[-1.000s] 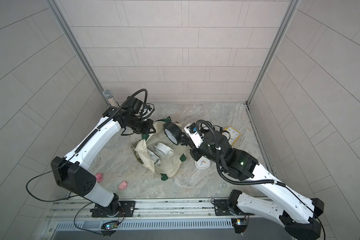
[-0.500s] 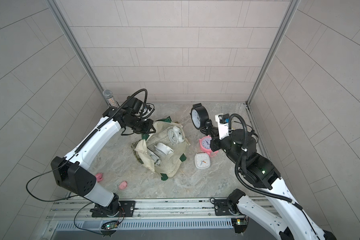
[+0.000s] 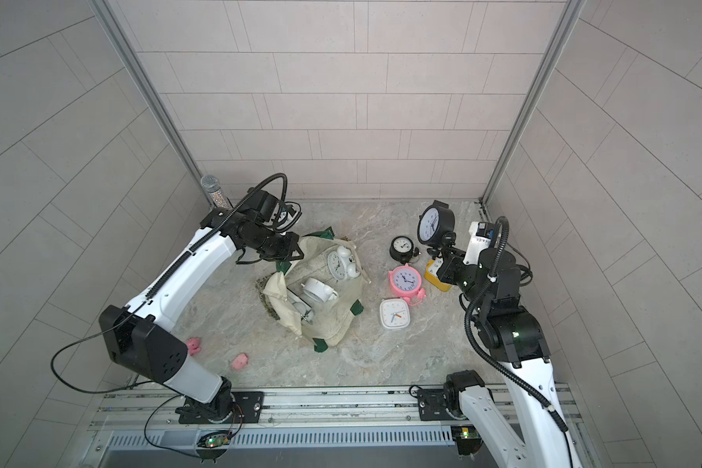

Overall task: Take the alarm clock out of the canvas bag
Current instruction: Place the alarm at the center of the board.

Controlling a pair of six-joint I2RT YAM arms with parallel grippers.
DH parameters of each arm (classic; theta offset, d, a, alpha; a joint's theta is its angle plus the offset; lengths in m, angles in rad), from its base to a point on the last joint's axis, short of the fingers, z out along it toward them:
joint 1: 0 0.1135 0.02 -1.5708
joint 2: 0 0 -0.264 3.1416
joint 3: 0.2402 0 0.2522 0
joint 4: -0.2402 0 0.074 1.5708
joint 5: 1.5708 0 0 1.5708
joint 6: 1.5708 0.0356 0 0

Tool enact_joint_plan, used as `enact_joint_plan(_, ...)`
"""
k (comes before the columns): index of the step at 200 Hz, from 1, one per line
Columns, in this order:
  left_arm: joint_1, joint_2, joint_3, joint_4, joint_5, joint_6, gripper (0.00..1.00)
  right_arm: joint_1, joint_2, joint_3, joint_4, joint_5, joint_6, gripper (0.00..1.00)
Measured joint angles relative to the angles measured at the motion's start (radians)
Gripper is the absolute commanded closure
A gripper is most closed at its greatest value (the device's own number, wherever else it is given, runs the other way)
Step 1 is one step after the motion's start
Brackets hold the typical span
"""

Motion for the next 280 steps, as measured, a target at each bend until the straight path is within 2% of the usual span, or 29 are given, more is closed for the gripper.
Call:
enact_joint_plan(31,0.000,0.000,-0.002,0.001,0.002,0.001,1.00,-0.114,0.013,-0.079,0.002,-0.081,0.097,1.00)
enact_joint_plan(63,0.000,0.000,-0.002,0.001,0.003,0.003,1.00,-0.163,0.012,-0.191,0.014,-0.070,0.183,1.00)
enact_joint_plan(128,0.000,0.000,-0.002,0.001,0.003,0.004,1.00,-0.194,-0.016,-0.402,0.043,-0.042,0.348,1.00)
enact_joint_plan(185,0.000,0.000,-0.002,0.001,0.004,0.004,1.00,-0.210,-0.061,-0.465,-0.017,0.053,0.487,1.00)
enact_joint_plan(223,0.000,0.000,-0.002,0.001,0.004,0.003,1.00,-0.216,-0.072,-0.491,-0.025,0.058,0.555,1.00)
enact_joint_plan(280,0.000,0.000,-0.002,0.001,0.005,0.004,1.00,-0.245,-0.058,-0.540,0.048,0.023,0.585,1.00)
